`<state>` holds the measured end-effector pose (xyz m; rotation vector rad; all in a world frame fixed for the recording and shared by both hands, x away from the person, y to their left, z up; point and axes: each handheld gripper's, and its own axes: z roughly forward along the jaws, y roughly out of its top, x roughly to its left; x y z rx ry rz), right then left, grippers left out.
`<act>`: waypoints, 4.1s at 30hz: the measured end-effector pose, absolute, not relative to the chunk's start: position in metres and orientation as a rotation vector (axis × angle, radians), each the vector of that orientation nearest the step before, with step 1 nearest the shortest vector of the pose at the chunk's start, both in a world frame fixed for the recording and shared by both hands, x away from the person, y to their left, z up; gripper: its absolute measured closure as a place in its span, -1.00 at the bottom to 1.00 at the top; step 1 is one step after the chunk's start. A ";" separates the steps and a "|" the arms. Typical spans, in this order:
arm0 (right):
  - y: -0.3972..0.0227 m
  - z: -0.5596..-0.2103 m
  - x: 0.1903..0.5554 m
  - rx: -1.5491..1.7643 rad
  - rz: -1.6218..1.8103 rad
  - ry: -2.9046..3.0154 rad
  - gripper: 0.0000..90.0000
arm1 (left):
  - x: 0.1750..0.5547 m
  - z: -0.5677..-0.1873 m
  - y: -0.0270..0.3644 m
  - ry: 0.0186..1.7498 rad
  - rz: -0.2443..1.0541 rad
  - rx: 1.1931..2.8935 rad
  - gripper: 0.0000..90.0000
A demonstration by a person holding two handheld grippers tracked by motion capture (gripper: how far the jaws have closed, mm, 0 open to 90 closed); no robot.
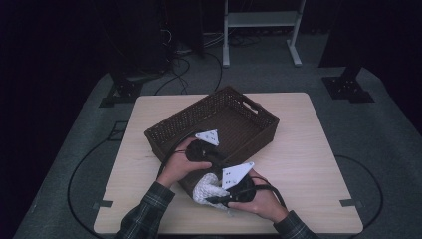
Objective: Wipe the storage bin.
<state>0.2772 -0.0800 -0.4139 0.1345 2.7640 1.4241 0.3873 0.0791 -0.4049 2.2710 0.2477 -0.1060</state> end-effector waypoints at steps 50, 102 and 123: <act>-0.125 -0.452 0.292 0.367 1.199 2.808 0.65 | 0.389 -0.404 0.078 0.253 -0.112 2.274 0.26; -0.282 -0.464 0.294 1.049 1.124 2.461 0.65 | 0.330 -0.372 0.219 0.508 0.035 2.149 0.95; -0.285 -0.463 0.295 1.075 1.107 2.455 0.68 | 0.324 -0.390 0.225 0.538 0.015 2.140 0.97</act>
